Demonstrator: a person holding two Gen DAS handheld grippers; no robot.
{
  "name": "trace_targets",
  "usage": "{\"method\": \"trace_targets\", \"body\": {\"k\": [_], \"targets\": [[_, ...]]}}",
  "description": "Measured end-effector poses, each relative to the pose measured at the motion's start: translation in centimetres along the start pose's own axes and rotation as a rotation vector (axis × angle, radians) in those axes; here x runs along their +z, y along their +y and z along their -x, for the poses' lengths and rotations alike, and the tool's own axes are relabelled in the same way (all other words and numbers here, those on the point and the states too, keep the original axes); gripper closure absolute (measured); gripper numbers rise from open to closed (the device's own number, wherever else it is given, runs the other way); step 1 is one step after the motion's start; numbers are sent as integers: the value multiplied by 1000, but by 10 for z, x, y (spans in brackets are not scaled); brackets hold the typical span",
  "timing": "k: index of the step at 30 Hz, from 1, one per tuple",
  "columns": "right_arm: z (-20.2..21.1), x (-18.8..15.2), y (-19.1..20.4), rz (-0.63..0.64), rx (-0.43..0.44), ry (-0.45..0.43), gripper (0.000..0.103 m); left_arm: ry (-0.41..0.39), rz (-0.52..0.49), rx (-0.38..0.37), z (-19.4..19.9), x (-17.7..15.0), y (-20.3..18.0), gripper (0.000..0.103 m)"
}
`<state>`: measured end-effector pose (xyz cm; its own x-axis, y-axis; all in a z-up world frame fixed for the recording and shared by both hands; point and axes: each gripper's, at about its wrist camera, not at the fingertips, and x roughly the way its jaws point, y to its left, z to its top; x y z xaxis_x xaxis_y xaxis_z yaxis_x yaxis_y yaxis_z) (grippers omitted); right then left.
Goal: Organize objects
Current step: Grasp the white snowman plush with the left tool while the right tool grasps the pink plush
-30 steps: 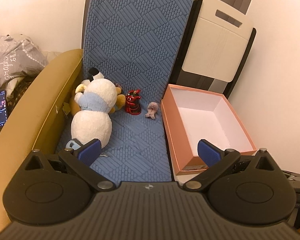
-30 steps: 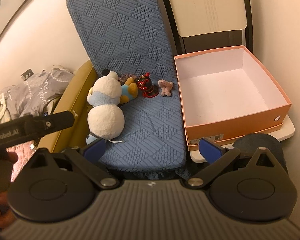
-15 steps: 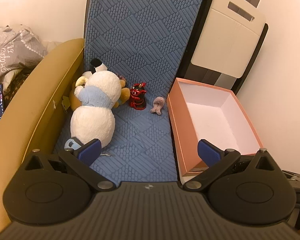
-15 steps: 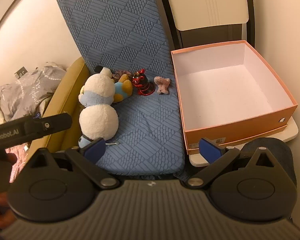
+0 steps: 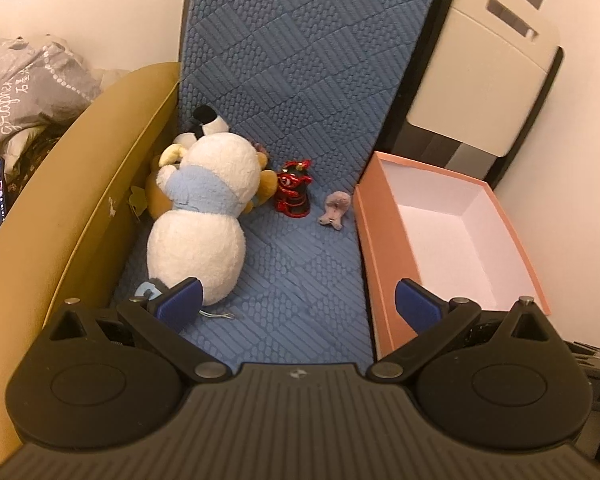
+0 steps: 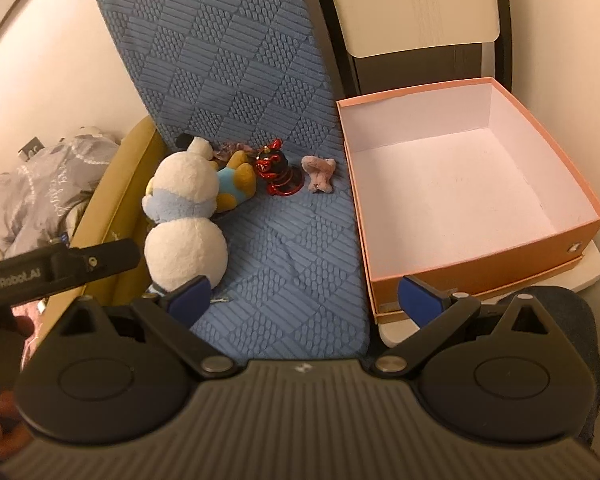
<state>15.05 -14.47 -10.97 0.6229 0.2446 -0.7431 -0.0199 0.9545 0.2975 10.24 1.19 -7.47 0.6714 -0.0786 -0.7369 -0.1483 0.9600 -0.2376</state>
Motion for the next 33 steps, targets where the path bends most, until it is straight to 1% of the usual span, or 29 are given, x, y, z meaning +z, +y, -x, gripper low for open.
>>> {"method": "trace_targets", "body": {"k": [1,5,6,7,10,12,13,18,20,24,31,33], "targets": [[-5,2,2,1,9,4,1,5,4,5,-4,2,3,0],[-22,8,11,23,-5,4,1,15,15,20,-24,13,16,0],[-29,10,14,28,-6,1,3,19,21,29,-30,16,19,0],[-34,12,15,33,-12,17,5,23,22,37,-37,19,23,0],[-57,17,21,51,-21,22,14,33,22,55,-56,29,34,0],[-74,20,26,60,-33,27,27,42,28,68,-70,36,42,0],[-84,22,28,55,-45,12,28,46,30,70,-77,39,46,0],[-133,40,42,53,-69,2,36,78,32,87,-116,53,69,1],[-154,48,48,58,-82,0,38,92,26,93,-131,56,77,1],[-197,60,54,64,-116,6,39,122,-4,98,-159,62,91,1],[-267,72,40,52,-220,9,43,159,-68,73,-195,65,102,1],[-281,76,34,43,-240,0,45,169,-85,67,-204,66,104,4]]}}
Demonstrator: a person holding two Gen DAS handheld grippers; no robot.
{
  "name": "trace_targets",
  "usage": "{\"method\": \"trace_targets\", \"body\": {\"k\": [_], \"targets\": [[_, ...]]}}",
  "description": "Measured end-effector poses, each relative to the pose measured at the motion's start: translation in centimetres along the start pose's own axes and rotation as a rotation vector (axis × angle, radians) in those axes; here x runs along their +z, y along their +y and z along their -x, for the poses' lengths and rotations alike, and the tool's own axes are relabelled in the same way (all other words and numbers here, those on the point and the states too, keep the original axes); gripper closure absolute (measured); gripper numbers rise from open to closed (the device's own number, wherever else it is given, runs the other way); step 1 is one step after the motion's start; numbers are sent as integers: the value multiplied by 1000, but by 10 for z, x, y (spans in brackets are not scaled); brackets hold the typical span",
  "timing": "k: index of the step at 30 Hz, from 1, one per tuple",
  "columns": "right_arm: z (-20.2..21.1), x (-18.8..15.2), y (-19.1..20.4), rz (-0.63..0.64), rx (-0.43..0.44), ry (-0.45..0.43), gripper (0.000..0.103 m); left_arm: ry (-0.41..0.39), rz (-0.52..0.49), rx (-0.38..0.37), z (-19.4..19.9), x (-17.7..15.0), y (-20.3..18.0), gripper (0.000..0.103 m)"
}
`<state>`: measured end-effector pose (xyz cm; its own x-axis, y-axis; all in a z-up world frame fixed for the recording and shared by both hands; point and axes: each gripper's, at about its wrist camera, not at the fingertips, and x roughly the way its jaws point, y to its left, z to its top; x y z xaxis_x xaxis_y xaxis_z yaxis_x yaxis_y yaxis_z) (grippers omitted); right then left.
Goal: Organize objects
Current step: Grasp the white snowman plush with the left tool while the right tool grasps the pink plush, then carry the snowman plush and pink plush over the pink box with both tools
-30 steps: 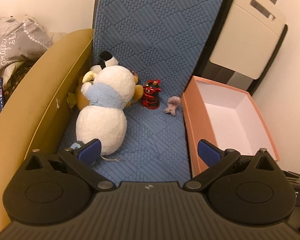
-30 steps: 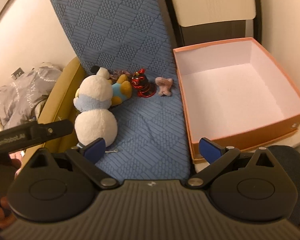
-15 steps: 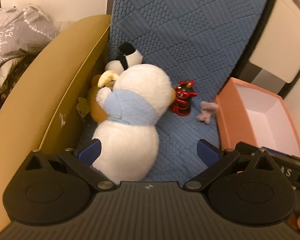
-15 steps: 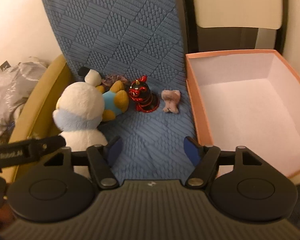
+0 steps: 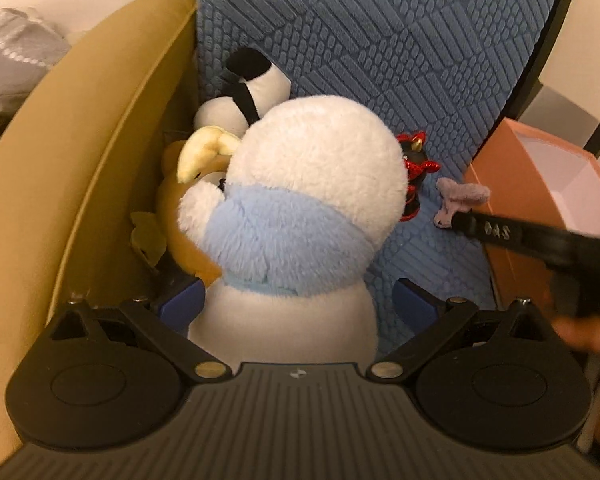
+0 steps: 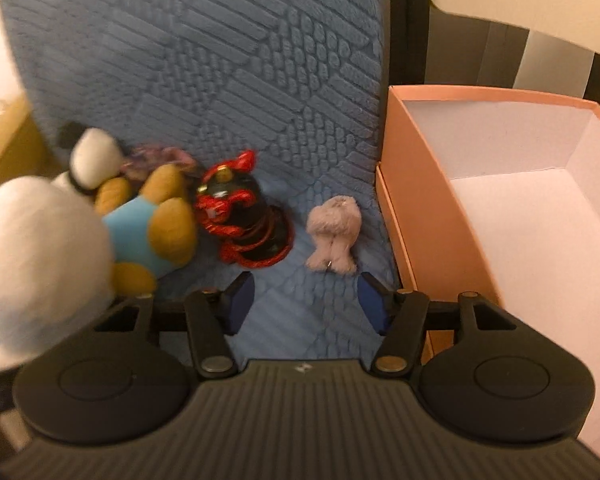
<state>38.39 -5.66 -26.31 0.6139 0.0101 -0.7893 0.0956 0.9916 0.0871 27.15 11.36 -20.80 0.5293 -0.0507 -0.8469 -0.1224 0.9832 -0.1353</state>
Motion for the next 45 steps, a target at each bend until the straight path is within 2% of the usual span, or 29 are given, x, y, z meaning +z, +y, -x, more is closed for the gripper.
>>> {"method": "trace_targets", "body": {"k": [4,9,14,16,17,18,25,31,36,45], "targets": [[-27,5,-1,10,-35,-3,48,10,-11,-7,-13,3,2,6],[-48,11,-3,15,-63,4,58,28,-25,-6,-28,4,1,7],[-62,15,-3,16,-66,20,59,44,-36,6,-39,2,1,8],[-65,16,-5,9,-69,29,64,42,-39,8,-40,1,0,8],[-66,16,-6,7,-77,33,71,42,-39,10,-41,1,0,8],[-65,17,-6,9,-81,36,72,42,-38,13,-41,1,0,9],[-45,16,-3,36,-58,43,73,11,-7,25,-36,0,-2,18],[-14,10,-3,45,-15,53,73,-2,33,31,-25,-4,-4,22],[19,-2,-13,72,32,50,73,13,82,-26,-13,-9,-12,23],[78,-30,-20,94,98,58,73,53,131,-60,12,-36,-41,23]]}}
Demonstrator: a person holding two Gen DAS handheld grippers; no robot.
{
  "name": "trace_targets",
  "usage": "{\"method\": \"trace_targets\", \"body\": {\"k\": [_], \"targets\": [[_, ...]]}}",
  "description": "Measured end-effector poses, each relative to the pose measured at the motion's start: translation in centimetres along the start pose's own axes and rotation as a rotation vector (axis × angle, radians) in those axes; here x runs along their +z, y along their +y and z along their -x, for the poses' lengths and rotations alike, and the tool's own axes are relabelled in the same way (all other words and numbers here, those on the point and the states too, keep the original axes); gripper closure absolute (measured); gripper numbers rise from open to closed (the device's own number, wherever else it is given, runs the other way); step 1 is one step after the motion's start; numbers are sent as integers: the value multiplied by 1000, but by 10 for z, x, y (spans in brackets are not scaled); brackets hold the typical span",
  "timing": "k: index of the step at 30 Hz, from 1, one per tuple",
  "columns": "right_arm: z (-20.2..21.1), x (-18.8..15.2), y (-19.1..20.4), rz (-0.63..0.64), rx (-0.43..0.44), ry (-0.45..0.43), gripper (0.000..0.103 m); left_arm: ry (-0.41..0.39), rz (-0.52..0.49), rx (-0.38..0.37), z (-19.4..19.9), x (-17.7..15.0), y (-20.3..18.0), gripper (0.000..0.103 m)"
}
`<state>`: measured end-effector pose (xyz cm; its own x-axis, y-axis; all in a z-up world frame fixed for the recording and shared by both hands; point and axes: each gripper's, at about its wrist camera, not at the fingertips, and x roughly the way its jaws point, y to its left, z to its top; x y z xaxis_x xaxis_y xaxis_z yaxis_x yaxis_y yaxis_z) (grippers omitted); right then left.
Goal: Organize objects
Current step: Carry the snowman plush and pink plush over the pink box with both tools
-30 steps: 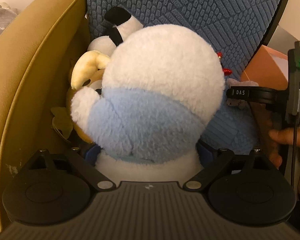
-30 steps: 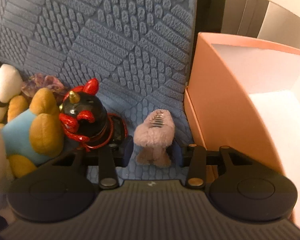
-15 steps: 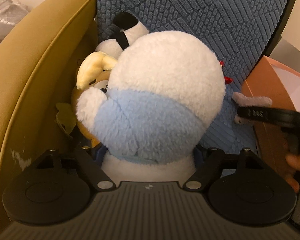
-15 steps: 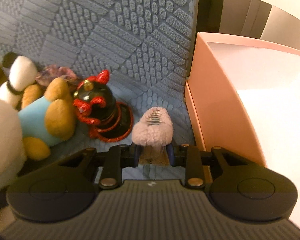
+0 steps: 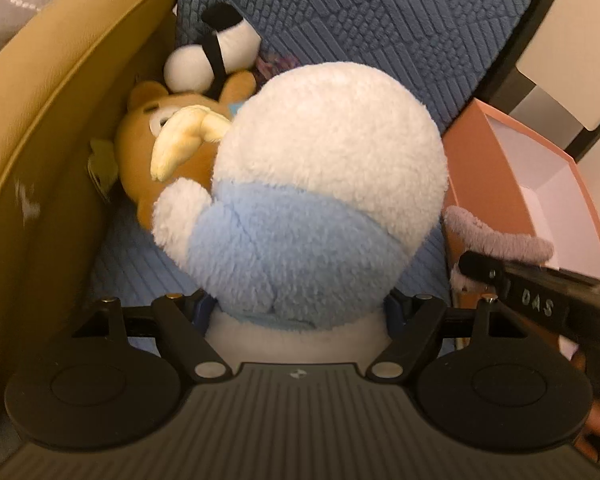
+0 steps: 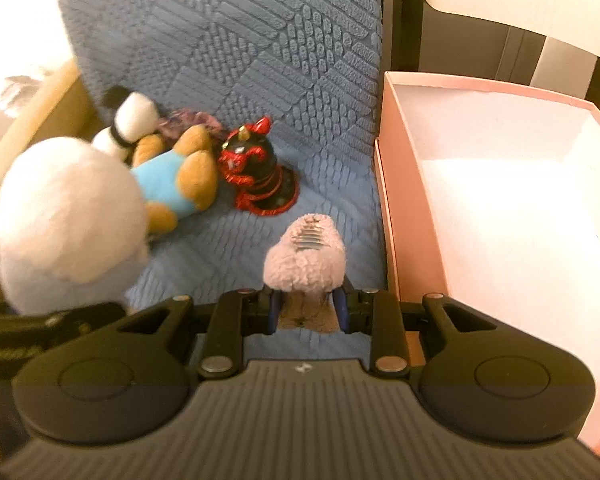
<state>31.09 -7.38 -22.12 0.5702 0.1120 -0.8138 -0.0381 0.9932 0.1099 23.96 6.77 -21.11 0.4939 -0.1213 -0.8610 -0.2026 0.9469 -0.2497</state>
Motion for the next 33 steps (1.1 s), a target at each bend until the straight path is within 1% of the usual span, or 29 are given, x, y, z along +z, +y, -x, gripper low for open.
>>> {"method": "trace_targets", "body": {"k": [5,9,12,13,17,22,27,33], "targets": [[25,-22,-11,11,19,-4,73,15,22,-21,14,-18,-11,23],[45,-28,-20,-5,34,-12,73,7,28,-35,29,-19,-19,23],[65,-27,-28,-29,52,-26,73,-7,26,-44,43,-16,-25,23],[72,-27,-29,-26,60,-22,73,-11,26,-47,47,-14,-28,23],[96,-23,-33,-19,68,-56,73,-15,24,-81,64,-8,-39,23],[119,-13,-42,-30,92,-73,73,-39,16,-93,88,-1,-57,22],[146,-2,-48,-19,94,-129,73,-59,9,-113,110,6,-75,22],[169,9,-65,-40,90,-161,73,-87,10,-131,133,13,-100,22]]}}
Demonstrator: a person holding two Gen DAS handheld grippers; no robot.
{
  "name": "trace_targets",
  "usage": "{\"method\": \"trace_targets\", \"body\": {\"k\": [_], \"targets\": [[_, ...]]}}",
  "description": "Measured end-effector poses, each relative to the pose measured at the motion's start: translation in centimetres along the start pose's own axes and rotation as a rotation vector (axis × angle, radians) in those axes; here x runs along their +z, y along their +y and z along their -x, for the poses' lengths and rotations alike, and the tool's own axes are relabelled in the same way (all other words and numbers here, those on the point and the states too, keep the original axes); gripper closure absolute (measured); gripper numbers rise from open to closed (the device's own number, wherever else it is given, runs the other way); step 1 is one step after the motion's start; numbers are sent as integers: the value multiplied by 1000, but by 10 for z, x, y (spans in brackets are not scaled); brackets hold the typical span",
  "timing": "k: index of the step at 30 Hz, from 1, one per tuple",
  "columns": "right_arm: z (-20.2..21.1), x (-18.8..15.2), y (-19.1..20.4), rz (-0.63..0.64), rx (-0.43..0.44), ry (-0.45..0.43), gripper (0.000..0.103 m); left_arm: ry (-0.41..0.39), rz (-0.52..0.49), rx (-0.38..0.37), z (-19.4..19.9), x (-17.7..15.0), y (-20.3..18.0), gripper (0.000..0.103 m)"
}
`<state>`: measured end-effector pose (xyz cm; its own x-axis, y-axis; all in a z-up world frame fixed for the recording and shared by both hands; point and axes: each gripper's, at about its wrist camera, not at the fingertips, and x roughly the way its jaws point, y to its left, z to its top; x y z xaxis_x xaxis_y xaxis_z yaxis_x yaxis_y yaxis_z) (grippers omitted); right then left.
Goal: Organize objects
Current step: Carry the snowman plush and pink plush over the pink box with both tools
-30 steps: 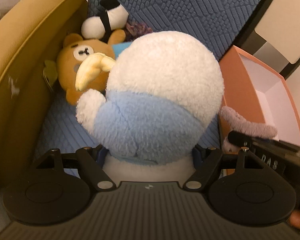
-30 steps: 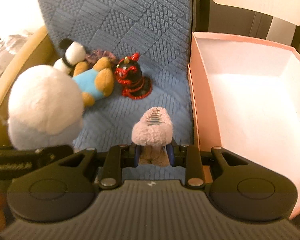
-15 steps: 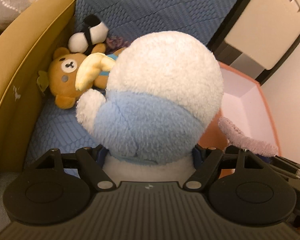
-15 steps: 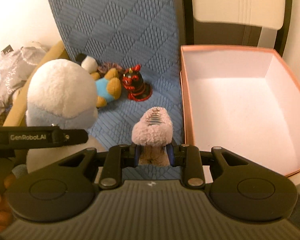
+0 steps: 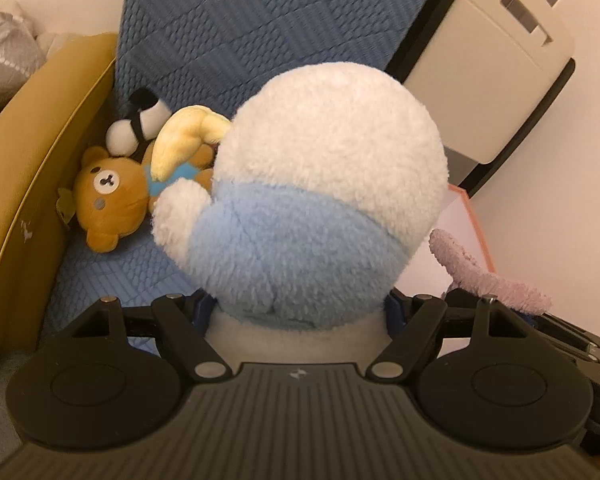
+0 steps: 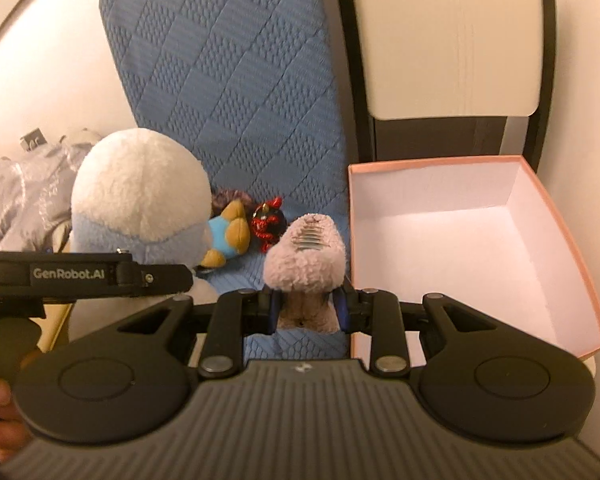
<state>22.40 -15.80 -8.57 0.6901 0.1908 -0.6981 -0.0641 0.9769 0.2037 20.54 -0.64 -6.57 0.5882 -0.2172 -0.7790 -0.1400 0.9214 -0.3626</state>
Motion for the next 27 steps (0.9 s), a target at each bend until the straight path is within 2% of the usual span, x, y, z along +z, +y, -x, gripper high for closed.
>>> {"method": "trace_targets", "body": {"k": [5,14,22,27], "targets": [[18,15,-18,-36,-15,-33,73,-35,-26,-13,12,8,-35,22],[47,29,-59,-58,-49,-105,73,-54,-47,-32,3,17,-88,22],[47,38,-104,-91,-82,-130,73,-42,-72,-46,-31,30,-134,22],[33,38,-138,-126,-93,-99,73,-8,-64,-44,-67,35,-154,22]]}}
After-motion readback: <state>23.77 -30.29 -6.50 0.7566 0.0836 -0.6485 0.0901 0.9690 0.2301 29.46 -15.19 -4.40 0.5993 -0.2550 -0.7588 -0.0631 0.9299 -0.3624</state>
